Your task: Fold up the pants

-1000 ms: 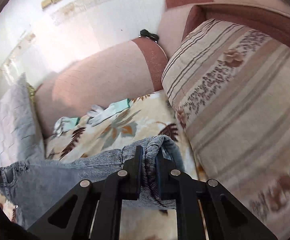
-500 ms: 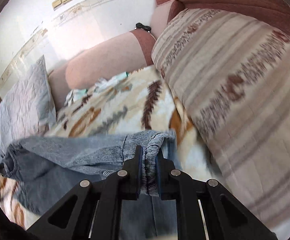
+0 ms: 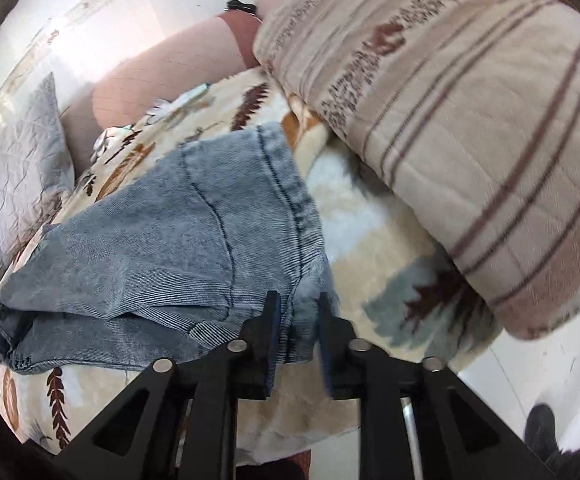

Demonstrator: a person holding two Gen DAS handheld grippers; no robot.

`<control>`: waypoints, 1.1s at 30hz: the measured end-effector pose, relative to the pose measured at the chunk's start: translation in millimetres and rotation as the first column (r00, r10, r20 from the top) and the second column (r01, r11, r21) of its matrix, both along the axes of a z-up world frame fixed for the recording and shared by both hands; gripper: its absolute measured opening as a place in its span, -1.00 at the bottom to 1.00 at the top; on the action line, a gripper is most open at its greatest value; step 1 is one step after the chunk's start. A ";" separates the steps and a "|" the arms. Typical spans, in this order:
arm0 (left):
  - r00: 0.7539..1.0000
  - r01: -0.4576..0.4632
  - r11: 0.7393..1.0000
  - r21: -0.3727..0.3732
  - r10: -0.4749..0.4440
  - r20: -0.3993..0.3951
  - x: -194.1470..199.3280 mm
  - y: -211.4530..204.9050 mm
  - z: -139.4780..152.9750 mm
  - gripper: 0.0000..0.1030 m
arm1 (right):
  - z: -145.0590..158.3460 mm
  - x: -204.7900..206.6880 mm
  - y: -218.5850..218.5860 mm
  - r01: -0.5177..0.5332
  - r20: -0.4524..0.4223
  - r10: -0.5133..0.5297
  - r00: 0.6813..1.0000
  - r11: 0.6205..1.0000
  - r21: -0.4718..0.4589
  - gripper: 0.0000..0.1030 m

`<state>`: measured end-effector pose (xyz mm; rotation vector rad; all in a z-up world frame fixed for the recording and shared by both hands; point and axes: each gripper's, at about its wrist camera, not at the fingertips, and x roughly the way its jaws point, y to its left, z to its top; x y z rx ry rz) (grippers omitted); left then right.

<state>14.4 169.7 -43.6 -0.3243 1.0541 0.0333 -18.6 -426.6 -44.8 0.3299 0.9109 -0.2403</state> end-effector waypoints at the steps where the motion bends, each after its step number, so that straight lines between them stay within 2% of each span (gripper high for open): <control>1: 1.000 0.002 1.000 0.003 -0.002 0.001 -5.6 1.7 3.2 -0.93 | 6.3 -5.0 1.2 0.004 0.005 -0.004 1.000 1.000 -0.013 -0.57; 3: 1.000 -0.012 1.000 -0.007 0.012 0.004 -19.5 11.7 12.8 -0.92 | 28.4 -16.7 7.0 0.013 0.037 -0.011 0.999 0.998 -0.064 -0.42; 5: 0.999 -0.050 0.995 -0.091 0.051 0.004 -31.1 26.8 20.6 -0.82 | 58.1 -26.7 20.5 -0.029 0.100 0.036 0.994 0.997 -0.070 -0.41; 6: 0.997 -0.069 0.988 -0.136 0.070 0.007 -33.9 31.8 22.9 -0.62 | 68.2 -26.9 27.7 -0.056 0.123 0.063 0.990 0.997 -0.055 -0.33; 7: 0.997 -0.081 0.982 -0.171 0.083 0.007 -34.2 34.7 24.5 -0.33 | 78.4 -26.3 39.3 -0.092 0.148 0.096 0.984 0.995 -0.036 -0.26; 9: 0.992 -0.120 0.963 -0.242 0.123 -0.002 -27.9 38.3 26.6 0.02 | 89.7 -16.8 68.0 -0.176 0.190 0.168 0.967 0.984 0.027 0.07; 11: 0.988 -0.155 0.934 -0.323 0.152 -0.034 -16.9 40.9 23.2 0.06 | 86.8 0.7 105.5 -0.269 0.200 0.237 0.951 0.952 0.147 0.16; 12: 0.986 -0.167 0.916 -0.363 0.158 -0.055 -11.1 42.3 20.4 0.06 | 80.0 12.3 126.4 -0.320 0.200 0.277 0.940 0.918 0.232 0.16; 14: 0.976 -0.215 0.880 -0.423 0.185 -0.111 -0.6 46.9 13.6 0.06 | 64.7 30.2 160.4 -0.364 0.174 0.322 0.931 0.863 0.349 0.16; 15: 0.970 -0.243 0.854 -0.460 0.199 -0.142 3.2 50.3 9.2 0.06 | 56.5 40.1 176.2 -0.372 0.157 0.337 0.928 0.836 0.404 0.16; 17: 0.958 -0.283 0.810 -0.513 0.213 -0.193 8.6 55.1 4.0 0.06 | 36.9 61.1 204.9 -0.355 0.112 0.350 0.930 0.773 0.526 0.16; 19: 0.945 -0.321 0.784 -0.531 0.232 -0.230 11.9 59.2 1.8 0.06 | 17.4 76.3 225.5 -0.299 0.073 0.332 0.941 0.705 0.643 0.17; 21: 0.928 -0.367 0.746 -0.556 0.248 -0.280 12.8 61.4 -3.2 0.07 | 5.9 84.4 237.9 -0.251 0.041 0.316 0.948 0.658 0.710 0.17; 24: 0.902 -0.422 0.691 -0.586 0.252 -0.352 11.8 59.5 -15.2 0.07 | -8.7 98.1 248.3 -0.179 0.001 0.275 0.961 0.621 0.763 0.25; 28: 0.869 -0.486 0.624 -0.611 0.269 -0.416 17.5 55.2 -25.9 0.07 | -25.7 107.6 249.9 -0.075 -0.066 0.205 0.977 0.611 0.788 0.30; 30: 0.863 -0.497 0.618 -0.610 0.276 -0.424 30.9 53.8 -24.8 0.07 | -34.7 114.1 249.8 -0.022 -0.104 0.170 0.980 0.611 0.792 0.31; 31: 0.863 -0.496 0.625 -0.603 0.278 -0.422 38.1 53.7 -23.9 0.07 | -39.8 117.4 248.7 0.004 -0.124 0.155 0.980 0.610 0.792 0.31; 33: 0.857 -0.499 0.654 -0.568 0.275 -0.436 55.3 52.5 -25.4 0.08 | -48.3 121.1 248.5 0.040 -0.147 0.127 0.981 0.608 0.793 0.31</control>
